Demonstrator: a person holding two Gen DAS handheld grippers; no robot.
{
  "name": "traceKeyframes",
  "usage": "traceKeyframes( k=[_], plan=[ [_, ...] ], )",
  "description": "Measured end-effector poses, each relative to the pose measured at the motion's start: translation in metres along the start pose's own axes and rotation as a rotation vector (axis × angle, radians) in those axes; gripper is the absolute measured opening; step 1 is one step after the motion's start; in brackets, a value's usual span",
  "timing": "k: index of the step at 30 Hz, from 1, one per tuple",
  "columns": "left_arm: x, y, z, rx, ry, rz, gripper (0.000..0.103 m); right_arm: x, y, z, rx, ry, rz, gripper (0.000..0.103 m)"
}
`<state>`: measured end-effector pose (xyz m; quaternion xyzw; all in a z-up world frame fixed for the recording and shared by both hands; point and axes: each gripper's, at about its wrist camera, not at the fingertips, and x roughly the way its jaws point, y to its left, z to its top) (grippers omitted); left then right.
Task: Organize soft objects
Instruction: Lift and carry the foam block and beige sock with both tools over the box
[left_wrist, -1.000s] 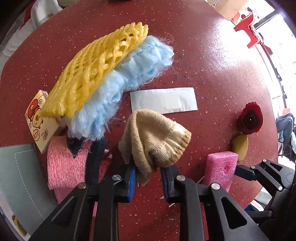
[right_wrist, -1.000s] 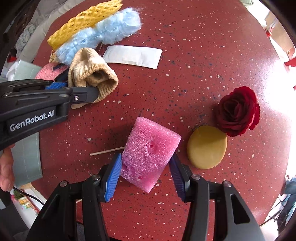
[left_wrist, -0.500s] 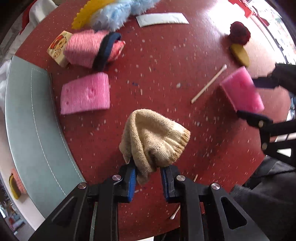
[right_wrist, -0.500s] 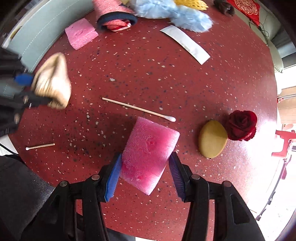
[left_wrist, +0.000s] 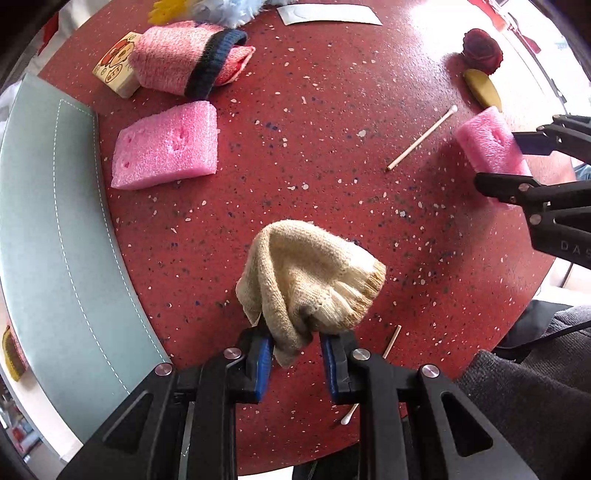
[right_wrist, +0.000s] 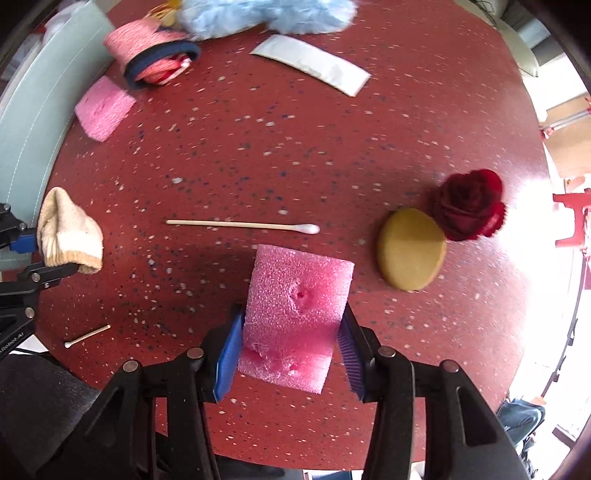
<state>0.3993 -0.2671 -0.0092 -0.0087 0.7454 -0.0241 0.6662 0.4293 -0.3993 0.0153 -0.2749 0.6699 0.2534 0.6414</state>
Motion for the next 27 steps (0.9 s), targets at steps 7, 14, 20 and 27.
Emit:
traceKeyframes(
  k=[7,14,20,27],
  plan=[
    [-0.021,0.021,-0.017,-0.015,-0.024,-0.01,0.024,0.005,-0.041,-0.006,0.08,0.033,-0.017,0.052],
    [-0.011,0.031,-0.025,0.017,0.005,0.008,0.024,0.025,-0.025,-0.009,0.042,0.06,-0.049,0.052],
    [-0.015,0.031,-0.024,0.014,-0.022,-0.011,0.024,0.019,-0.005,-0.001,-0.022,0.032,-0.083,0.052],
    [-0.017,0.026,-0.034,0.004,-0.033,-0.01,0.024,0.02,0.004,0.003,-0.037,0.029,-0.087,0.052]
  ],
)
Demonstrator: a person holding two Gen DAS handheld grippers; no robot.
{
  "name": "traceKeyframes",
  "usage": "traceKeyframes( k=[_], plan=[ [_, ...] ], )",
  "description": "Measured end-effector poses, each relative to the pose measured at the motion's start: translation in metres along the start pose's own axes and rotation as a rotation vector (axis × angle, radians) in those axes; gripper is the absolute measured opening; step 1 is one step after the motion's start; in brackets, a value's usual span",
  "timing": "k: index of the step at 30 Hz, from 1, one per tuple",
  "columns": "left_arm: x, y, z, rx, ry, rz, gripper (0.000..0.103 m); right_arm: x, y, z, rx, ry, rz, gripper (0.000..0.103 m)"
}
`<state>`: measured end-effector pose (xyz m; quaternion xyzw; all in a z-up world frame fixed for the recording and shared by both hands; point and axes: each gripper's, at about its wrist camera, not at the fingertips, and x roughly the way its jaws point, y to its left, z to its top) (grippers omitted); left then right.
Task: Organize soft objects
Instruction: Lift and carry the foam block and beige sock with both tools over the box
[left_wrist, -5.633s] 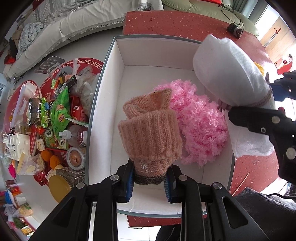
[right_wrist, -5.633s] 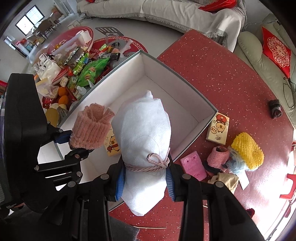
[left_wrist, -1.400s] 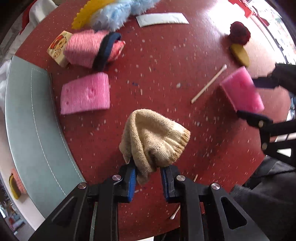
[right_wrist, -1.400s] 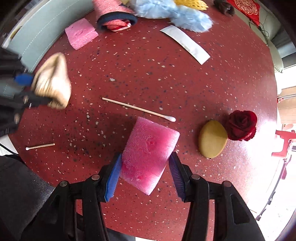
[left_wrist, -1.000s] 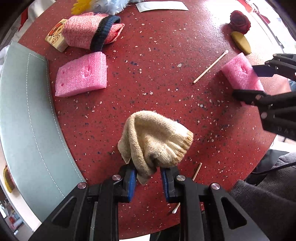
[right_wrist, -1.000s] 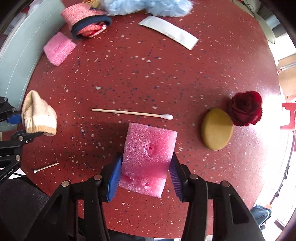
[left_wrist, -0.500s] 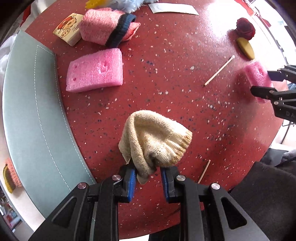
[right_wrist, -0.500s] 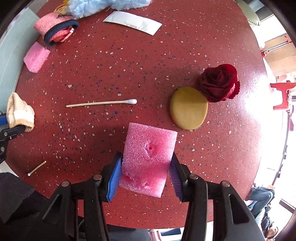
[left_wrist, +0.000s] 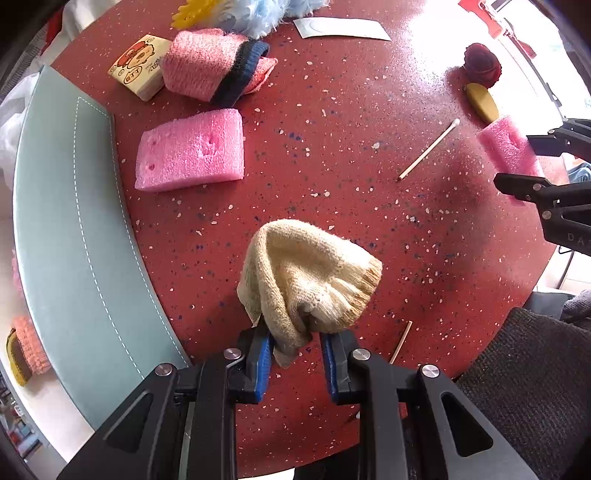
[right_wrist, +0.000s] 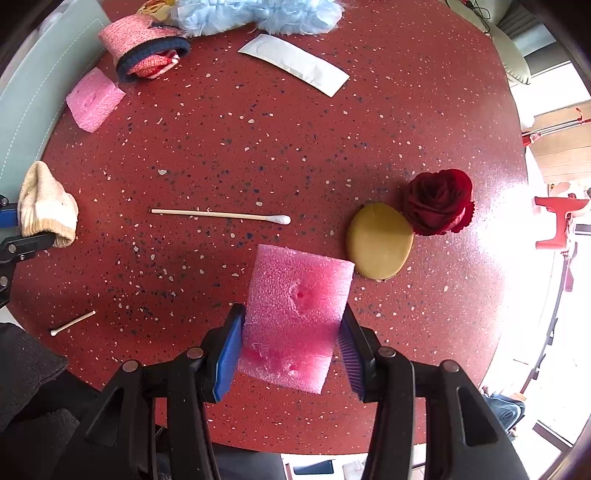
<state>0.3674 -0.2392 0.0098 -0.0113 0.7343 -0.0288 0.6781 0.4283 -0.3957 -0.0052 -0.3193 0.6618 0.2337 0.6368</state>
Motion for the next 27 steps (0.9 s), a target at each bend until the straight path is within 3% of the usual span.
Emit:
traceKeyframes(
  k=[3,7,19,27],
  plan=[
    [-0.008,-0.001,-0.001,0.0,-0.015,0.002,0.024,-0.033,0.012,-0.015,-0.015,-0.023,0.005,0.052],
    [-0.013,0.0,-0.004,-0.006,-0.024,0.009,0.024,-0.049,0.023,-0.01,-0.054,-0.041,0.012,0.052],
    [-0.029,0.013,-0.011,-0.083,-0.063,0.002,0.024,-0.076,0.053,0.004,-0.095,-0.103,0.03,0.052],
    [-0.035,0.016,-0.017,-0.099,-0.08,0.01,0.024,-0.073,0.049,0.005,-0.083,-0.115,0.032,0.052]
  ],
)
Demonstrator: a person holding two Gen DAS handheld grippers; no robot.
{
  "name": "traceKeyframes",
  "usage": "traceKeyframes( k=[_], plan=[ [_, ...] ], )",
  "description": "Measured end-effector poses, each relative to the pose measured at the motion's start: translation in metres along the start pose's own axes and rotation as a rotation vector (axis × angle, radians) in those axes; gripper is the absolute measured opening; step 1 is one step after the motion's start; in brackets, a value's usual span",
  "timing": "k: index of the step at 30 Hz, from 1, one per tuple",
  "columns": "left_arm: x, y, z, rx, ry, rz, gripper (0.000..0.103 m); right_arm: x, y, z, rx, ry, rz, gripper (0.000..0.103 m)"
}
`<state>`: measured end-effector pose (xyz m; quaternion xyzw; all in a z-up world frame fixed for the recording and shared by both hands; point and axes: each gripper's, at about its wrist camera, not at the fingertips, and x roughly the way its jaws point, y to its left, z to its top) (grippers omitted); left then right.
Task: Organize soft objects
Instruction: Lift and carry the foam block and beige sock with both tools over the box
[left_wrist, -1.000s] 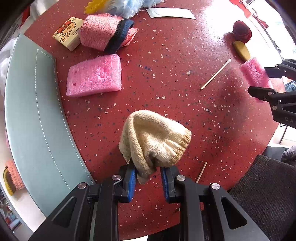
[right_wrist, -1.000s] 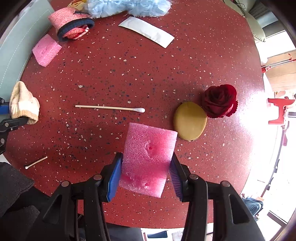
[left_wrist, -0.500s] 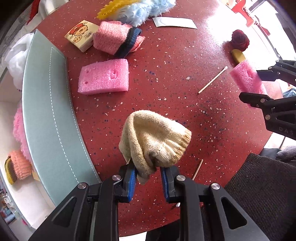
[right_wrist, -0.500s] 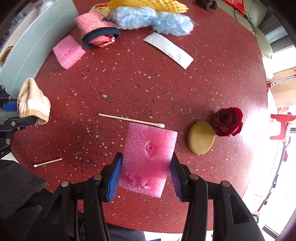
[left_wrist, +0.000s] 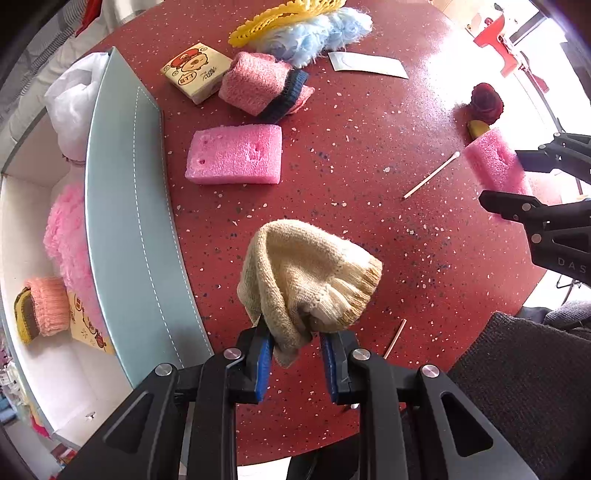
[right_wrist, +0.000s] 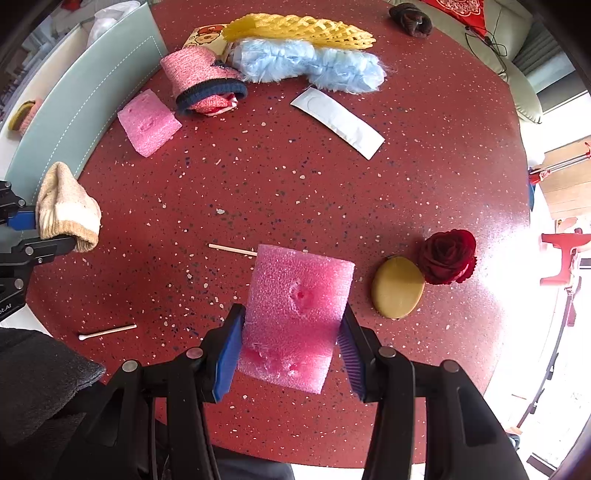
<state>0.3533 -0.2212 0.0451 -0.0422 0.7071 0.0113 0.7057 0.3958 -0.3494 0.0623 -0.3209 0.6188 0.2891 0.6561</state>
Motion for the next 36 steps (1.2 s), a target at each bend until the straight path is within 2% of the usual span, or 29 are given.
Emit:
traceKeyframes(
  k=[11,23,29,36],
  plan=[
    [-0.018,0.0,-0.002,0.0,-0.026,0.006,0.024,-0.023,-0.013,-0.005,0.027,-0.03,0.004,0.052],
    [-0.041,0.011,-0.003,-0.032,-0.073,0.005,0.024,-0.031,-0.016,-0.005,0.054,-0.058,0.001,0.053],
    [-0.062,0.024,-0.006,-0.085,-0.121,-0.005,0.024,-0.03,-0.01,-0.002,0.036,-0.063,0.005,0.053],
    [-0.07,0.043,-0.014,-0.162,-0.154,-0.011,0.024,-0.039,-0.001,0.006,0.016,-0.086,0.008,0.053]
  ],
)
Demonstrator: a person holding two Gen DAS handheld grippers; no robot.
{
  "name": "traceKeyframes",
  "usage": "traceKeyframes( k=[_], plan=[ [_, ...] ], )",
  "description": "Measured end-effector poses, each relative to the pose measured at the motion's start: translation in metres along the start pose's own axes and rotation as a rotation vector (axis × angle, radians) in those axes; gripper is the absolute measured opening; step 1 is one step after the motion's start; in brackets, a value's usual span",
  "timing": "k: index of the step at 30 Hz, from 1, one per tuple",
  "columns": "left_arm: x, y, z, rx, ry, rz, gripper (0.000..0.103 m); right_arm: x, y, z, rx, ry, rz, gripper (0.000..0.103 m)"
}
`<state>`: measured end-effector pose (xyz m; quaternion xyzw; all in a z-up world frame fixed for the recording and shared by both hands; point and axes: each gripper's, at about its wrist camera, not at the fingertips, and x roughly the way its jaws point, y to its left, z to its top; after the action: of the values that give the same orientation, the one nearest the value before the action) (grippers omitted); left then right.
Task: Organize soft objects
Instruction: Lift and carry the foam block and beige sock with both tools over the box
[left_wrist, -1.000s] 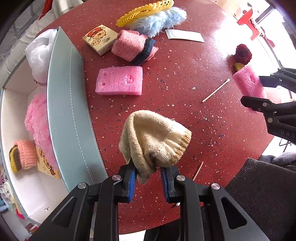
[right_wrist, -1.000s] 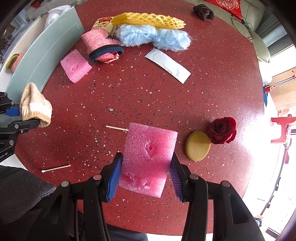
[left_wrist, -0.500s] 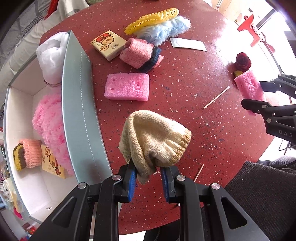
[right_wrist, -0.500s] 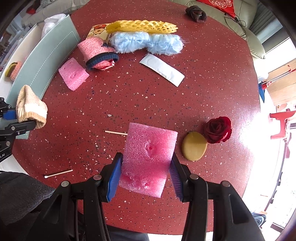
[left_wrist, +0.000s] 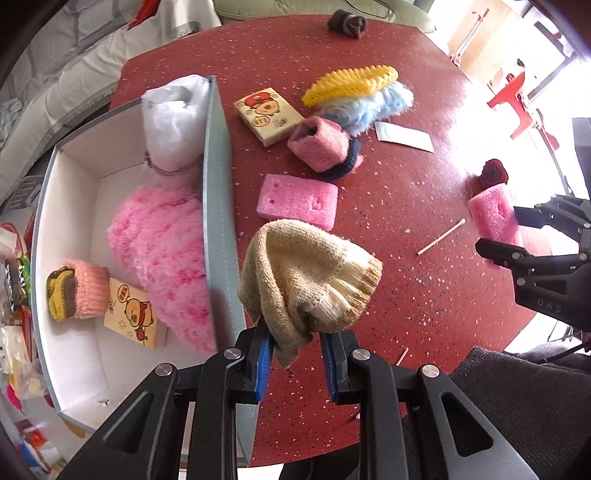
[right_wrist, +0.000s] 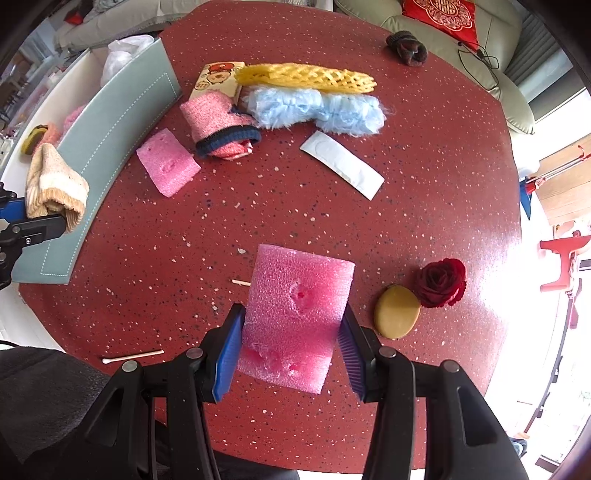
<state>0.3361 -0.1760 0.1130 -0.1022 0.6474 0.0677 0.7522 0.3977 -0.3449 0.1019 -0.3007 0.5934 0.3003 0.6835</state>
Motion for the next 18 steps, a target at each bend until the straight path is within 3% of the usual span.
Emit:
traceKeyframes(
  k=[18],
  plan=[
    [-0.033,0.029,-0.003,-0.135,-0.095,-0.042,0.024,-0.053,0.043,0.05,-0.065,-0.148,0.127,0.052]
  ],
)
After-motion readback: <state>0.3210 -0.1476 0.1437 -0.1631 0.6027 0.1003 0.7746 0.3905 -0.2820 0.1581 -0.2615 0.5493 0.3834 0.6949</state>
